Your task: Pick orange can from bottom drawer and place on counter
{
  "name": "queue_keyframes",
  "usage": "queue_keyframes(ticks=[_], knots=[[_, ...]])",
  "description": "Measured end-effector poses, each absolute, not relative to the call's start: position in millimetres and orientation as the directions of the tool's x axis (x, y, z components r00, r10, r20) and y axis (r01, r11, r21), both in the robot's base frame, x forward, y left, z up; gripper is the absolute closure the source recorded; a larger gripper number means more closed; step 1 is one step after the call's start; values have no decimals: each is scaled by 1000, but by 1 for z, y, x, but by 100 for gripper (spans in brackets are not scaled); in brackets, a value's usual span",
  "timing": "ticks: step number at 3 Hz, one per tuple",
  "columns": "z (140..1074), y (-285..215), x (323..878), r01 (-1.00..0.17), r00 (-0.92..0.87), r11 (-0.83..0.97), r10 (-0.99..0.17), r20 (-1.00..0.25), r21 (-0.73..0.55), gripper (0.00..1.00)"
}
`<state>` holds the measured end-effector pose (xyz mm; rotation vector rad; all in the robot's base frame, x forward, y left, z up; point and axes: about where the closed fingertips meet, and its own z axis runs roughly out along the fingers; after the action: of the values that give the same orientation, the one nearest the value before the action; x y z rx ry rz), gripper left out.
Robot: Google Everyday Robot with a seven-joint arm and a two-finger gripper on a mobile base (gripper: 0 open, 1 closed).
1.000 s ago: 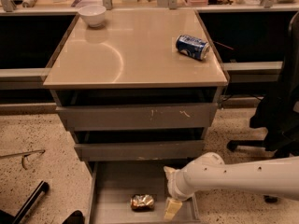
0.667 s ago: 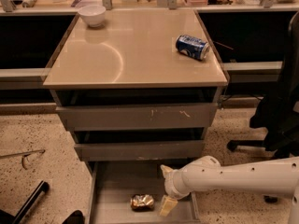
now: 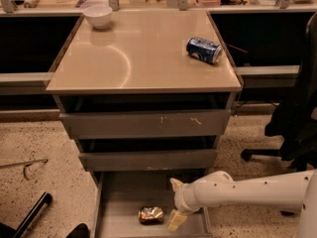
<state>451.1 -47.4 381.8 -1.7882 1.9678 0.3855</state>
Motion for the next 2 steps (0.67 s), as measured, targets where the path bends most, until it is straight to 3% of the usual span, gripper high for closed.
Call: queue_keyframes(ticks=[2], knots=[[275,-24,460,-991,-99,131,-820,-564,-16,0]])
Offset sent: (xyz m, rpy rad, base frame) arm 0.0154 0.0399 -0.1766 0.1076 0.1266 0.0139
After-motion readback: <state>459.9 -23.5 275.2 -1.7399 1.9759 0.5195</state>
